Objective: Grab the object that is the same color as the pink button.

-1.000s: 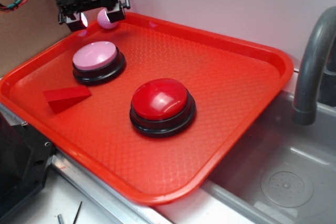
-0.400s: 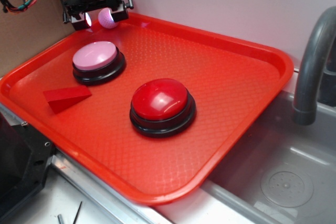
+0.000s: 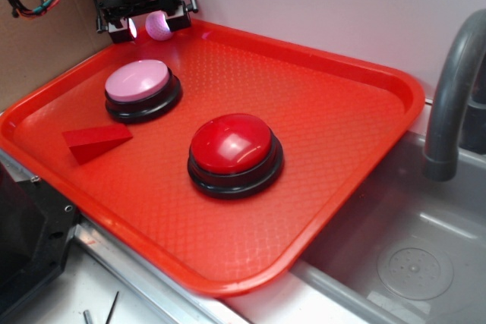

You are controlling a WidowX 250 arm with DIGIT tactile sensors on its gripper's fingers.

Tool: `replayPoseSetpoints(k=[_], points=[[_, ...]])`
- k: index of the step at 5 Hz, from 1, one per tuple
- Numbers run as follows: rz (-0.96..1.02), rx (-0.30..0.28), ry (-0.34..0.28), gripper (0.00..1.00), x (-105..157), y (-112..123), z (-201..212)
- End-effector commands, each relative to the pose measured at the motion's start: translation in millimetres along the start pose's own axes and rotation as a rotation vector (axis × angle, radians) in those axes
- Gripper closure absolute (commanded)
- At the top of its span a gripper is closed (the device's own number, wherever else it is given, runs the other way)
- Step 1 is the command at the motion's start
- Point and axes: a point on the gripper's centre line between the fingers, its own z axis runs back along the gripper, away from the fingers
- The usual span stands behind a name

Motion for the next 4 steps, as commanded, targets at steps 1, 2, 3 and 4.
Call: replayPoseSetpoints(k=[1,2,3,4], points=[[0.022,-0.037,-0.039,1.0,27.4,4.4,8.9],[0.014,-0.036,-0.055,1.0,25.5,5.5,10.5],[0.008,-0.043,-0.065,1.0,19.4,8.3,18.7],[0.009,-0.08,-0.081,1.0,-0.1,15.4,52.6]])
